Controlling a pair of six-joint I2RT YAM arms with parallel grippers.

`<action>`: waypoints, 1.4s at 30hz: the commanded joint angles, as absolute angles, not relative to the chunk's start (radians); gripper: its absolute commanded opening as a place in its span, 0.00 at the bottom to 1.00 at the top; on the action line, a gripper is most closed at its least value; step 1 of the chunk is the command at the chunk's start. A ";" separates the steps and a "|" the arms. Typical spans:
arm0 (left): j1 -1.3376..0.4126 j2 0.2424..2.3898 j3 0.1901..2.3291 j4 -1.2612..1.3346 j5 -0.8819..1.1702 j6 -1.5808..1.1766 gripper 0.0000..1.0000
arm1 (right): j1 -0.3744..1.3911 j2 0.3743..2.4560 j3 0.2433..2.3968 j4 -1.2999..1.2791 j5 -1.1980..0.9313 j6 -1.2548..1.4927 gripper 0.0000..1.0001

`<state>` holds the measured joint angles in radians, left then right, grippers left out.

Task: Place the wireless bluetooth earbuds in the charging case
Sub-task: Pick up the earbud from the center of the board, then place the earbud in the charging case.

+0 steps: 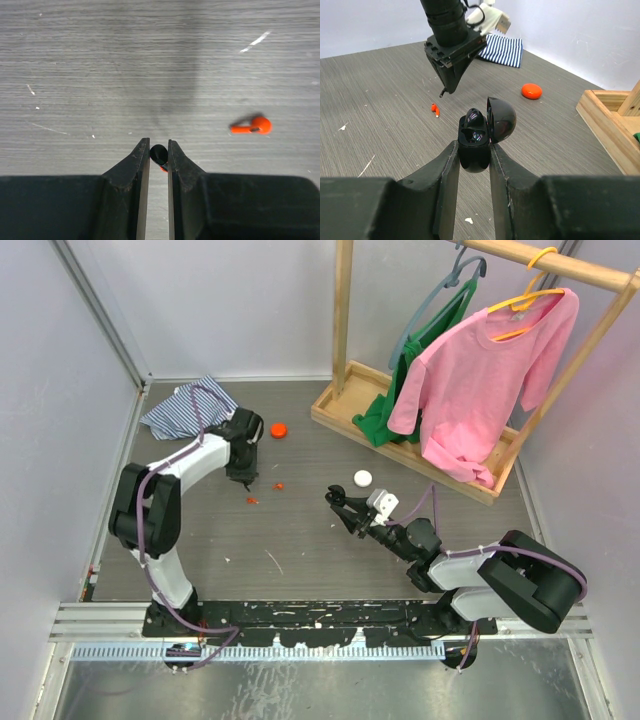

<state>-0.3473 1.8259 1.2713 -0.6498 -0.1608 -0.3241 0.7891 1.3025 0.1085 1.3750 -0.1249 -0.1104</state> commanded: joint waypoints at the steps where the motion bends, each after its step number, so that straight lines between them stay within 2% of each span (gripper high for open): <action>1: -0.394 1.701 1.300 -0.670 -0.234 -0.304 0.16 | 0.787 1.285 0.136 1.424 -0.115 -0.111 0.13; 10: -0.536 1.519 1.291 -0.668 -0.368 -0.279 0.16 | 0.789 1.283 0.137 1.420 -0.109 -0.106 0.13; 20: -0.732 1.365 1.252 -0.550 -0.499 -0.245 0.15 | 0.788 1.285 0.140 1.426 -0.114 -0.085 0.13; 28: -0.898 1.301 1.201 -0.386 -0.610 -0.165 0.15 | 0.789 1.289 0.142 1.428 -0.111 -0.076 0.13; 42: -1.121 1.229 1.047 0.001 -0.625 0.000 0.16 | 0.788 1.284 0.139 1.435 -0.086 -0.057 0.13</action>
